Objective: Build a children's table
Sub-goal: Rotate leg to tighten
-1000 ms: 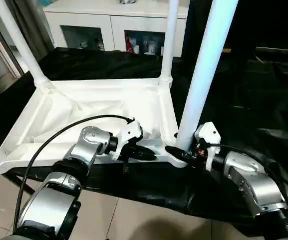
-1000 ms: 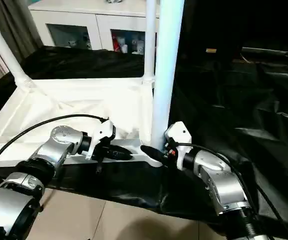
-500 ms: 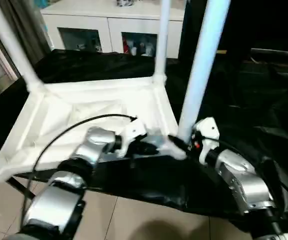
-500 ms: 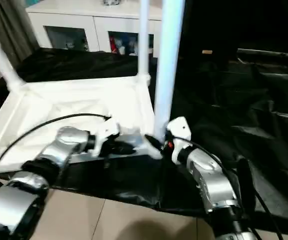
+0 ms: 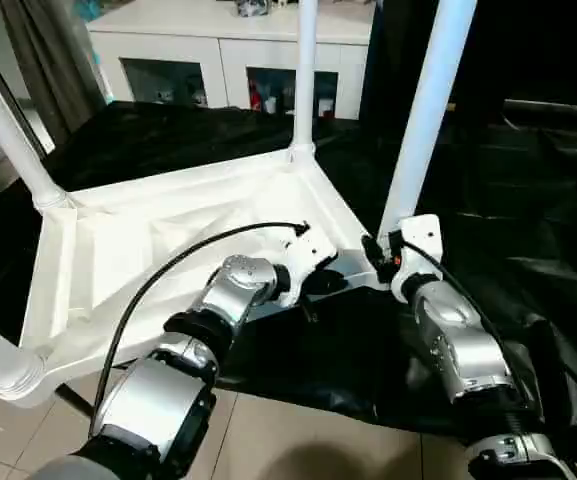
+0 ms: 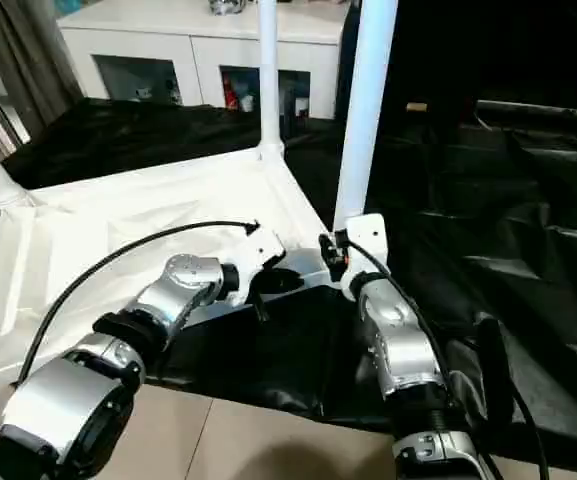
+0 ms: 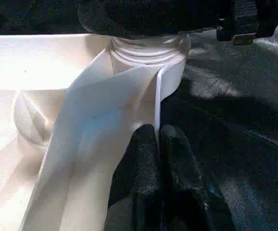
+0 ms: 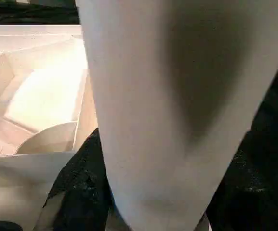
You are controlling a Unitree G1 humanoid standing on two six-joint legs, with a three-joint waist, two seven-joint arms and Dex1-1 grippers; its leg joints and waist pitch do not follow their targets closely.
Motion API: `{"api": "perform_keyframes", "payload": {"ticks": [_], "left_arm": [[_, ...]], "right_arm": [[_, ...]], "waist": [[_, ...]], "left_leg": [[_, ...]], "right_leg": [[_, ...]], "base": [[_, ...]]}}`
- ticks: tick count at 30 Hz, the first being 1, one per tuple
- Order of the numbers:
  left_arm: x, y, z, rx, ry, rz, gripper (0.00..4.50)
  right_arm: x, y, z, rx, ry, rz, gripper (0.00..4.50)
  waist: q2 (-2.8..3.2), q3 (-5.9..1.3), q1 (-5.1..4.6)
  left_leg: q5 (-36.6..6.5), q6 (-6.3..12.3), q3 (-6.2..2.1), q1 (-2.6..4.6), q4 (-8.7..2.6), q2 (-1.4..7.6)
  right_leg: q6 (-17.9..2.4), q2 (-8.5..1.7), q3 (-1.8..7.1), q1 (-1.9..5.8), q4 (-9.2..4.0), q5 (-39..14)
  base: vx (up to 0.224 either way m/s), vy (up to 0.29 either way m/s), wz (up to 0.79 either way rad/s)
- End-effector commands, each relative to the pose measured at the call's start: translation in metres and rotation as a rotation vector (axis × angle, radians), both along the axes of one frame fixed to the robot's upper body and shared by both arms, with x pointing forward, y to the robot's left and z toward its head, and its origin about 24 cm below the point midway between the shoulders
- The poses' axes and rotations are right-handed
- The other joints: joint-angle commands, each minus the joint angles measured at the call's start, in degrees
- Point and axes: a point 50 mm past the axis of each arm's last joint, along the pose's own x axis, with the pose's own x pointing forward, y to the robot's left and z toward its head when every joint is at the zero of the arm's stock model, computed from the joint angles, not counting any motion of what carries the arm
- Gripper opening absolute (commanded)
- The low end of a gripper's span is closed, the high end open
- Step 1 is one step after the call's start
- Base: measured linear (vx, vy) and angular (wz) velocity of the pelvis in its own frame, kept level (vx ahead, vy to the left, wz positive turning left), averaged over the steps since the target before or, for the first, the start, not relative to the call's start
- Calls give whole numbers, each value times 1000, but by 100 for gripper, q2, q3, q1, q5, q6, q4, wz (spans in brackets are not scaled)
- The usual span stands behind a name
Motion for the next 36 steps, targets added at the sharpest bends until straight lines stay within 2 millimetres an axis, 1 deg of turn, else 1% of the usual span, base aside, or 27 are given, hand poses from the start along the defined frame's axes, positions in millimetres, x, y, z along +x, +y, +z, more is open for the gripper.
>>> {"api": "perform_keyframes", "payload": {"ticks": [1, 2, 5, 6, 7, 8, 9, 10, 12, 13, 14, 16, 17, 19, 21, 22, 23, 24, 26, 28, 29, 34, 36], "left_arm": [[1, -11, 0, 4, -15, 52, 0], [0, -10, 1, -4, -12, 28, 0], [-1, -5, 1, -17, -1, -10, 0], [-2, -1, 0, -23, 7, -44, 0], [-5, 4, -1, -39, 22, -87, 0], [-6, 6, -1, -44, 28, -102, 0], [-7, 9, -1, -52, 38, -126, 0], [-11, 17, -1, -81, 63, -190, 0], [-12, 19, -1, -92, 70, -209, 0], [-14, 24, -2, -97, 84, -232, 0], [-16, 32, -3, -94, 111, -261, 0], [-17, 38, -4, -91, 127, -277, 0], [-19, 48, -5, -91, 148, -299, 0], [-20, 52, -5, -86, 156, -304, 0], [-21, 56, -6, -80, 164, -310, 0], [-21, 58, -6, -79, 167, -312, 0], [-21, 61, -6, -77, 170, -314, 0], [-21, 63, -6, -77, 172, -315, 0], [-22, 65, -6, -79, 175, -316, 0], [-22, 65, -6, -80, 178, -320, 0], [-23, 66, -6, -83, 183, -326, 0], [-24, 65, -6, -85, 189, -336, 0], [-24, 64, -6, -78, 187, -333, 0]], "right_arm": [[-11, 40, -15, 69, 80, 166, 238], [-12, 39, -12, 85, 70, 215, 276], [-15, 36, -7, 91, 59, 304, 278], [-19, 33, -6, 70, 59, 379, 278], [-25, 29, -6, 49, 64, 458, 278], [-27, 27, -5, 43, 67, 483, 278], [-30, 24, -5, 33, 73, 526, 278], [-38, 16, -3, 21, 89, 612, 278], [-41, 14, -2, 21, 94, 631, 278], [-43, 10, -1, 13, 97, 648, 278], [-44, 3, -1, -14, 102, 669, 278], [-46, -1, -2, -26, 109, 688, 278], [-50, -6, -3, -24, 134, 732, 278], [-53, -7, -3, -15, 145, 750, 278], [-55, -8, -2, -11, 158, 770, 278], [-57, -9, -2, -11, 166, 784, 262], [-60, -10, -3, -5, 180, 800, 262], [-61, -10, -4, 2, 186, 807, 253], [-62, -10, -4, 14, 192, 812, 236], [-61, -10, -5, 20, 195, 817, 225], [-61, -10, -5, 25, 199, 825, 220], [-62, -9, -6, 26, 207, 838, 212], [-63, -10, -7, 23, 212, 827, 212]], "waist": [[-69, -231, -17], [-73, -232, -19], [-88, -233, -17], [-94, -240, -14], [-114, -239, -7], [-112, -241, 7], [-120, -229, 21], [-123, -226, 28], [-128, -232, 33], [-118, -235, 25], [-130, -243, 20], [-122, -237, 24], [-105, -226, 33], [-108, -235, 45], [-92, -238, 52], [-99, -233, 60], [-102, -236, 66], [-108, -237, 72], [-104, -240, 78], [-110, -236, 79], [-124, -236, 78], [-117, -237, 79], [-125, -236, 77]], "left_leg": [[-1664, 284, -107, 11, -414, 171], [-1665, 285, -105, 11, -413, 169], [-1649, 378, -108, -16, -410, 171], [-1610, 389, -106, -18, -404, 174], [-1541, 429, -103, -24, -400, 176], [-1486, 459, -107, -32, -396, 173], [-1433, 524, -94, -39, -394, 181], [-1394, 558, -102, -50, -398, 187], [-1349, 597, -95, -47, -389, 195], [-1315, 580, -94, -54, -389, 192], [-1276, 557, -94, -57, -384, 194], [-1261, 547, -97, -59, -388, 198], [-1336, 553, -85, -41, -391, 214], [-1333, 556, -80, -42, -390, 220], [-1288, 538, -80, -45, -392, 231], [-1301, 522, -78, -35, -394, 232], [-1298, 520, -77, -34, -391, 234], [-1276, 530, -75, -40, -391, 238], [-1281, 516, -70, -36, -384, 230], [-1271, 504, -70, -44, -385, 226], [-1274, 499, -70, -41, -385, 227], [-1208, 499, -72, -41, -385, 227], [-1198, 503, -69, -41, -381, 221]], "right_leg": [[-980, -280, 192, 184, -512, -2148], [-986, -275, 192, 184, -511, -2120], [-1004, -287, 189, 225, -497, -2025], [-1011, -291, 193, 224, -491, -2002], [-1024, -287, 192, 233, -488, -1946], [-1030, -289, 191, 251, -479, -1895], [-1052, -299, 201, 245, -483, -1849], [-1060, -310, 198, 260, -479, -1893], [-1074, -310, 203, 256, -471, -1913], [-1086, -307, 197, 248, -471, -1944], [-1095, -306, 196, 251, -465, -1955], [-1128, -304, 190, 252, -459, -1961], [-1173, -295, 197, 231, -467, -1965], [-1203, -286, 194, 236, -443, -1871], [-1243, -291, 197, 234, -430, -1754], [-1263, -288, 197, 233, -429, -1721], [-1270, -290, 201, 238, -420, -1671], [-1295, -297, 202, 238, -410, -1608], [-1307, -301, 201, 237, -409, -1619], [-1289, -305, 201, 239, -413, -1668], [-1273, -306, 201, 239, -417, -1722], [-1253, -302, 202, 237, -412, -1708], [-1249, -298, 202, 237, -413, -1694]], "base": [[0, 0, 0], [0, 0, 0], [0, 0, 0], [0, 0, 0], [0, 0, 0], [0, 0, 0], [0, 0, 0], [0, 0, 0], [0, 0, 0], [0, 0, 0], [0, 0, 0], [0, 0, 0], [0, 0, 0], [0, 0, 0], [0, 0, 0], [0, 0, 0], [0, 0, 0], [0, 0, 0], [0, 0, 0], [0, 0, 0], [0, 0, 0], [0, 0, 0], [0, 0, 0]]}}
